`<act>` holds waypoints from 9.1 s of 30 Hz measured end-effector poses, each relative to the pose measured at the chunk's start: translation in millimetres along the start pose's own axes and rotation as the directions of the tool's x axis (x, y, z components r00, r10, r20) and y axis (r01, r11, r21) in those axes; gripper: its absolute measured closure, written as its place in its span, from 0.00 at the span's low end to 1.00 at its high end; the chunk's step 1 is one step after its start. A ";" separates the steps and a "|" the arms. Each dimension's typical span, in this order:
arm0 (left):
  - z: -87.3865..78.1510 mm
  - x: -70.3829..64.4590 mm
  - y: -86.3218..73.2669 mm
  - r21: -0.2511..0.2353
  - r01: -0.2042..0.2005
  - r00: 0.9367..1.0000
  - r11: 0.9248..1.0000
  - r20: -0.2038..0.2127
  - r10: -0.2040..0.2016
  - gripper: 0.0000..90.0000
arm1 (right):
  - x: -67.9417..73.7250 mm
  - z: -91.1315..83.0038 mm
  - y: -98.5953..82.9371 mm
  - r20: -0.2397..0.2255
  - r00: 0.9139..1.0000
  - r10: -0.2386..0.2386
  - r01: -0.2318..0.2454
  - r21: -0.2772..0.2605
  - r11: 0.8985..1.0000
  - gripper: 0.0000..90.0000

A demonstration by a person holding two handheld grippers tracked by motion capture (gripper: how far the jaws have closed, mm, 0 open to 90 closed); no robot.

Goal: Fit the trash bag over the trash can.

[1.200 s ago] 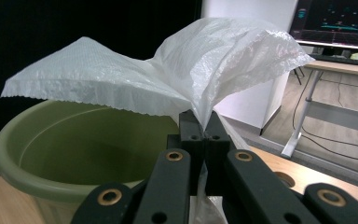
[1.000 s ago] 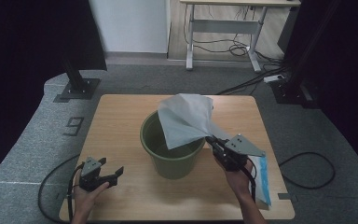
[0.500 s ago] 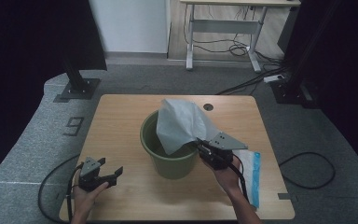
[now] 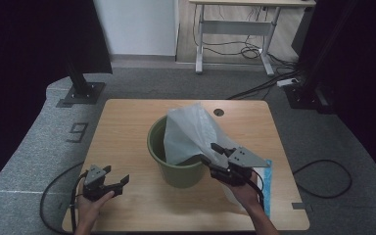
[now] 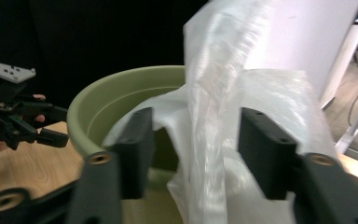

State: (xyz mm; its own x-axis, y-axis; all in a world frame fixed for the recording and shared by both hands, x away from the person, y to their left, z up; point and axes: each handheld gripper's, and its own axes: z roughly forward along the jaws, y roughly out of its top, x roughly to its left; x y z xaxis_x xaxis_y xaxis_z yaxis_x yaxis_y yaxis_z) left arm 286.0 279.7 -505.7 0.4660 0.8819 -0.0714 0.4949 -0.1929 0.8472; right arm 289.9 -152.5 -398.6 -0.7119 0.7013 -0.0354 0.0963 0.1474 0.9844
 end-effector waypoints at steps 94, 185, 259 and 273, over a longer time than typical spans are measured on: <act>-8.8 -138.1 147.7 -0.147 -0.321 0.913 0.935 0.215 0.347 0.24 | -20.6 -54.5 -16.1 0.092 0.996 0.004 0.001 -0.051 0.999 0.99; 24.3 -157.4 156.3 0.008 -0.266 0.856 0.964 0.461 0.233 1.00 | -5.8 -51.9 10.4 -0.005 1.000 -0.001 0.001 -0.009 1.000 0.99; 51.1 -153.3 190.7 0.034 -0.195 0.909 0.980 0.382 0.167 0.98 | 17.8 -21.1 -67.3 0.160 0.975 0.152 -0.159 0.034 0.987 0.33; 48.7 -148.6 187.5 0.039 -0.188 0.908 0.981 0.386 0.159 0.98 | 15.9 7.1 -91.6 0.122 0.986 0.112 -0.126 0.112 0.986 0.86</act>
State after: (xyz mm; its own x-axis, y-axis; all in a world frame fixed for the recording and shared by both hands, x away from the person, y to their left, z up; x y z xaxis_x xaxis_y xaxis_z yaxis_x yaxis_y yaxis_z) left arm 345.3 91.5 -361.9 0.7854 0.6043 -0.1336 0.4267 -0.3723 0.8242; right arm 274.7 -149.9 -490.5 -0.6061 0.7935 0.0540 0.2624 0.1354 0.9554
